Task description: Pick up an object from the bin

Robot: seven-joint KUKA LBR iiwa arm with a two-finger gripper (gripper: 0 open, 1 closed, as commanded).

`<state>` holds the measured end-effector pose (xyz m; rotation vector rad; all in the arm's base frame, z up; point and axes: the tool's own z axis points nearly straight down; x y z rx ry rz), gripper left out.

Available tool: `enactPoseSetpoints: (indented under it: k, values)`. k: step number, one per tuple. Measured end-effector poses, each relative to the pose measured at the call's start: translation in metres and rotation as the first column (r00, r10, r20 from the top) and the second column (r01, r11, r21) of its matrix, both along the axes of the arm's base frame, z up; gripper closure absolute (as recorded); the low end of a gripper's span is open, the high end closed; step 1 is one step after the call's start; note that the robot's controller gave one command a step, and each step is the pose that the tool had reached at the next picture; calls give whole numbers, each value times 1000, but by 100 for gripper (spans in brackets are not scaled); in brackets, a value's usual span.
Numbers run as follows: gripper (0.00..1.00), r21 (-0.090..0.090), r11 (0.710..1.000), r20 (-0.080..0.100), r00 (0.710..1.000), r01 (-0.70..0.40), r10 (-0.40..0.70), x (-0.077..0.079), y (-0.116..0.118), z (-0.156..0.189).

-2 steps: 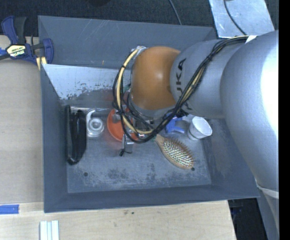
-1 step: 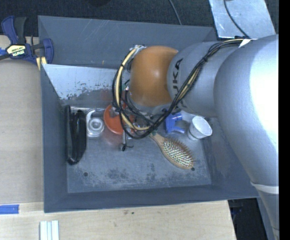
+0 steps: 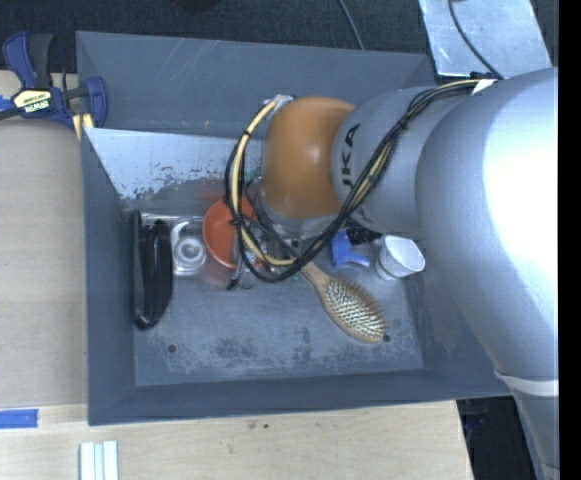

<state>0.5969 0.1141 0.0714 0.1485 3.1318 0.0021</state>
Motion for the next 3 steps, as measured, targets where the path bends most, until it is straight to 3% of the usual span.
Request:
enactPoseSetpoints:
  k: [3]
  values:
    - [100,0,1000,1,1000,-1,1,0,0,19]
